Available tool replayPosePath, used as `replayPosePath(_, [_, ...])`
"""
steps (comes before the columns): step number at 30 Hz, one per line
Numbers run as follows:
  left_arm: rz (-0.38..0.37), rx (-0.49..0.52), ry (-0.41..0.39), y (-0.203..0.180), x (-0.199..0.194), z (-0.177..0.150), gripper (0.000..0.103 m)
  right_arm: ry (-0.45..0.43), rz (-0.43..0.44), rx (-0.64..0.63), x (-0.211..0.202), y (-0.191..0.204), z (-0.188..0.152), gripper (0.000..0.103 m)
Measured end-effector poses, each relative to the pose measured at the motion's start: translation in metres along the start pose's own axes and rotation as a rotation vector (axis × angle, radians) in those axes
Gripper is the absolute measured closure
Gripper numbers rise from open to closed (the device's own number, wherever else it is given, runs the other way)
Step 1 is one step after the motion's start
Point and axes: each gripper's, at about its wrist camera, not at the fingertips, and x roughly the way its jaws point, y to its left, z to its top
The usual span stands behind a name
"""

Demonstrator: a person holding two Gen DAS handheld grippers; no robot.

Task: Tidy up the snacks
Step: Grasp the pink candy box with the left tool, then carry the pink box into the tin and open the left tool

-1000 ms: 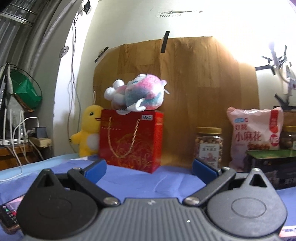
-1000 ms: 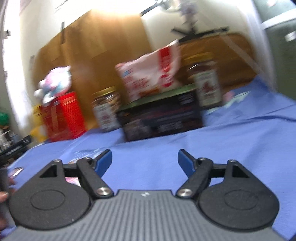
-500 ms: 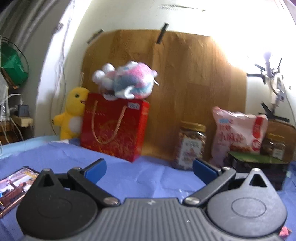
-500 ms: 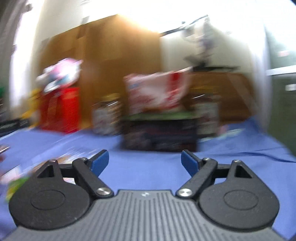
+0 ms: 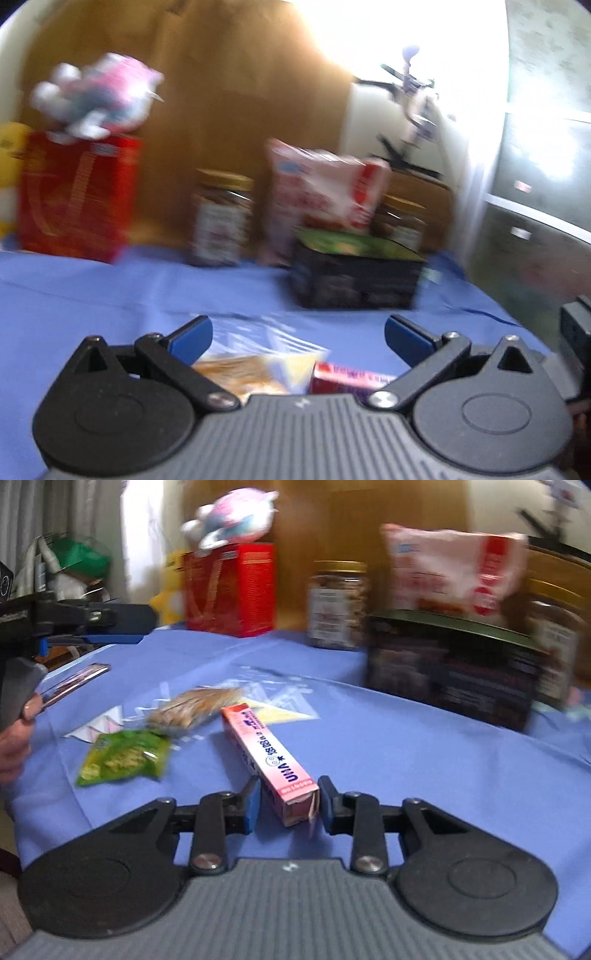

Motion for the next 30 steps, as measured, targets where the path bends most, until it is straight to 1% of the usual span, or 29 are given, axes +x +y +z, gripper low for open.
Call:
replayPosePath(3, [-0.091, 0.030, 0.086, -0.023, 0.024, 0.003, 0.000, -0.008, -0.065, 0.074, -0.027, -0.024, -0.018, 0.068])
replayPosePath(6, [-0.173, 0.045, 0.189, -0.051, 0.059, 0.005, 0.000, -0.009, -0.120, 0.078, -0.055, -0.038, -0.034, 0.067])
replayPosePath(7, [-0.201, 0.044, 0.225, -0.061, 0.073, 0.005, 0.000, -0.008, -0.151, 0.075, -0.057, -0.040, -0.037, 0.065])
replayPosePath(8, [-0.219, 0.042, 0.254, -0.071, 0.085, 0.006, 0.000, -0.014, -0.202, 0.072, -0.063, -0.042, -0.040, 0.059])
replayPosePath(9, [-0.233, 0.037, 0.287, -0.077, 0.099, 0.007, 0.000, -0.020, -0.248, 0.072, -0.067, -0.042, -0.043, 0.057])
replayPosePath(11, [-0.262, 0.025, 0.354, -0.089, 0.124, 0.007, 0.000, -0.032, -0.301, 0.081, -0.073, -0.043, -0.046, 0.055])
replayPosePath(12, [-0.274, 0.022, 0.379, -0.094, 0.133, 0.004, 0.001, -0.039, -0.311, 0.090, -0.076, -0.044, -0.049, 0.055])
replayPosePath(13, [-0.278, 0.022, 0.406, -0.099, 0.142, 0.002, 0.002, -0.045, -0.315, 0.100, -0.079, -0.045, -0.053, 0.055])
replayPosePath(14, [-0.277, 0.022, 0.436, -0.103, 0.150, -0.001, 0.007, -0.049, -0.314, 0.103, -0.080, -0.044, -0.055, 0.055])
replayPosePath(15, [-0.279, 0.020, 0.469, -0.104, 0.155, -0.006, 0.015, -0.050, -0.308, 0.099, -0.080, -0.043, -0.058, 0.055])
replayPosePath(16, [-0.279, 0.022, 0.478, -0.106, 0.156, -0.010, 0.015, -0.050, -0.305, 0.085, -0.078, -0.041, -0.060, 0.056])
replayPosePath(17, [-0.278, 0.035, 0.468, -0.108, 0.153, -0.011, 0.024, -0.047, -0.304, 0.077, -0.075, -0.040, -0.060, 0.066])
replayPosePath(18, [-0.294, 0.038, 0.484, -0.110, 0.153, -0.012, 0.037, -0.043, -0.296, 0.072, -0.072, -0.040, -0.060, 0.072])
replayPosePath(19, [-0.309, 0.032, 0.494, -0.111, 0.152, -0.011, 0.042, -0.041, -0.293, 0.067, -0.069, -0.039, -0.059, 0.075])
replayPosePath(20, [-0.287, 0.036, 0.493, -0.111, 0.149, -0.009, 0.040, -0.041, -0.276, 0.057, -0.068, -0.038, -0.054, 0.076])
replayPosePath(23, [-0.253, 0.043, 0.421, -0.103, 0.138, 0.008, 0.040, -0.068, -0.288, -0.006, -0.061, -0.033, -0.035, 0.076])
replayPosePath(26, [-0.230, -0.001, 0.367, -0.088, 0.141, 0.034, 0.040, -0.128, -0.253, -0.009, -0.054, -0.041, -0.004, 0.076])
replayPosePath(30, [-0.194, -0.086, 0.301, -0.065, 0.162, 0.078, 0.040, -0.209, -0.226, -0.021, -0.034, -0.059, 0.043, 0.075])
